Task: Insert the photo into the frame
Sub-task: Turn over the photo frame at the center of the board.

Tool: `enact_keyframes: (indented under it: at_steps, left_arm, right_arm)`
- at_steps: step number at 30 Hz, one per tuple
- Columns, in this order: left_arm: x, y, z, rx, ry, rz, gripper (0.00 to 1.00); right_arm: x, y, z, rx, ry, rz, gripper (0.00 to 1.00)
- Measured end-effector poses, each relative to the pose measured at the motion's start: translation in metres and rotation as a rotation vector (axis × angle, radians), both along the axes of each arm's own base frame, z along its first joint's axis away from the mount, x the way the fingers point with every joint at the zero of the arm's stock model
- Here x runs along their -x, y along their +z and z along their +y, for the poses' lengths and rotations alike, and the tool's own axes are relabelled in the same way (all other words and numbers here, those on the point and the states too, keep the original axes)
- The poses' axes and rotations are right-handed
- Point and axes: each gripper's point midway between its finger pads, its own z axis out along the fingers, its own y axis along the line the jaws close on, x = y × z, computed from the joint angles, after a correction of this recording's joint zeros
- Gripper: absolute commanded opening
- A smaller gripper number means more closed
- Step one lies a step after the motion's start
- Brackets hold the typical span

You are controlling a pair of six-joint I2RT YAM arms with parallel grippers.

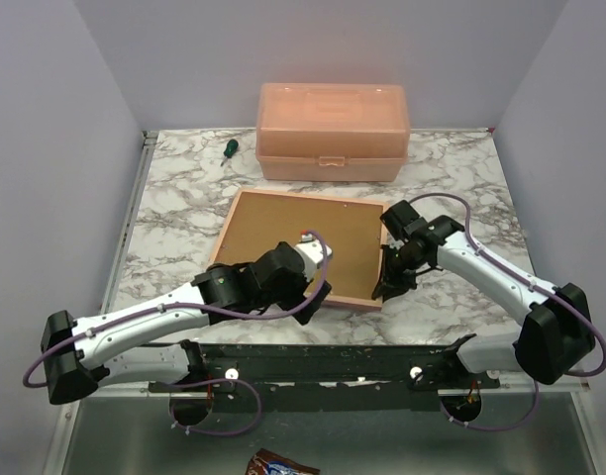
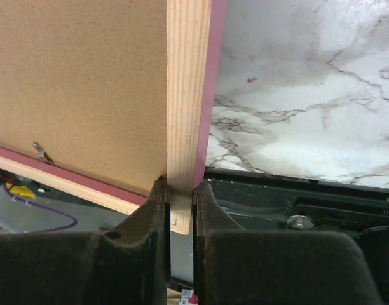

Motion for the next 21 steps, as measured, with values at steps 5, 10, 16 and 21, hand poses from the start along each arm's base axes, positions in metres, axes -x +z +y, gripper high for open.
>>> enact_keyframes:
  at_steps: [5, 10, 16, 21]
  left_arm:
    - [0.008, -0.007, -0.023, -0.101, -0.086, -0.089, 0.96]
    - [0.007, -0.023, -0.035, -0.233, -0.108, -0.181, 0.91]
    - [-0.006, -0.043, -0.029, -0.373, -0.059, -0.260, 0.81]
    - [-0.018, -0.052, -0.022, -0.470, -0.007, -0.330, 0.64]
  right_arm:
    - [-0.002, 0.018, 0.004, -0.020, 0.003, -0.004, 0.00]
    - [-0.003, 0.031, 0.008, -0.043, 0.004, -0.011, 0.00]
    - [-0.002, 0.043, 0.011, -0.069, 0.006, -0.018, 0.00]
    - [-0.001, 0.048, 0.012, -0.084, 0.009, -0.021, 0.00]
